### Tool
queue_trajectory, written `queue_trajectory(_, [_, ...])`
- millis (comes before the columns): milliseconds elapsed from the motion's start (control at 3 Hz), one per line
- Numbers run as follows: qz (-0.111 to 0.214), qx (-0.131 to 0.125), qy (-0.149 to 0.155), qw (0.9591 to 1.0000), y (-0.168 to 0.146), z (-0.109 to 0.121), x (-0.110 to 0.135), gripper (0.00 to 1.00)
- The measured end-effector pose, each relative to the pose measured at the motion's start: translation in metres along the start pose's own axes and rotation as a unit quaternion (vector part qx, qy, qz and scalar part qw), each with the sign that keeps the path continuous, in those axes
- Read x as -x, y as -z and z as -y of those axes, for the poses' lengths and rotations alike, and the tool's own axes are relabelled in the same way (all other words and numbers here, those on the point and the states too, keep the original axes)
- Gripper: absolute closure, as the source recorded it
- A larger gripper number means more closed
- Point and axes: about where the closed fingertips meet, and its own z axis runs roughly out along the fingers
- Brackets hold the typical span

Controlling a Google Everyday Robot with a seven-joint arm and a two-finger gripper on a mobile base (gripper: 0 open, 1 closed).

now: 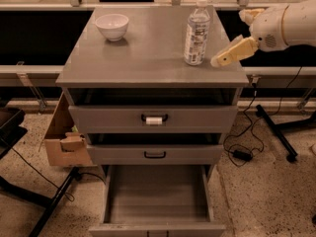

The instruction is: Place blue plastic bottle into bottom drawer

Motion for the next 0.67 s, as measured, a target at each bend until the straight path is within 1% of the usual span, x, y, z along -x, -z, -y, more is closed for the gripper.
queue_trajectory(333, [0.034,-0.007,-0.009,0.9994,-0.017,0.007,-0.004,0.00])
queue_trajectory(667, [0.098,-0.003,-0.034,0.9946,-0.057,0.025,-0.006,0.00])
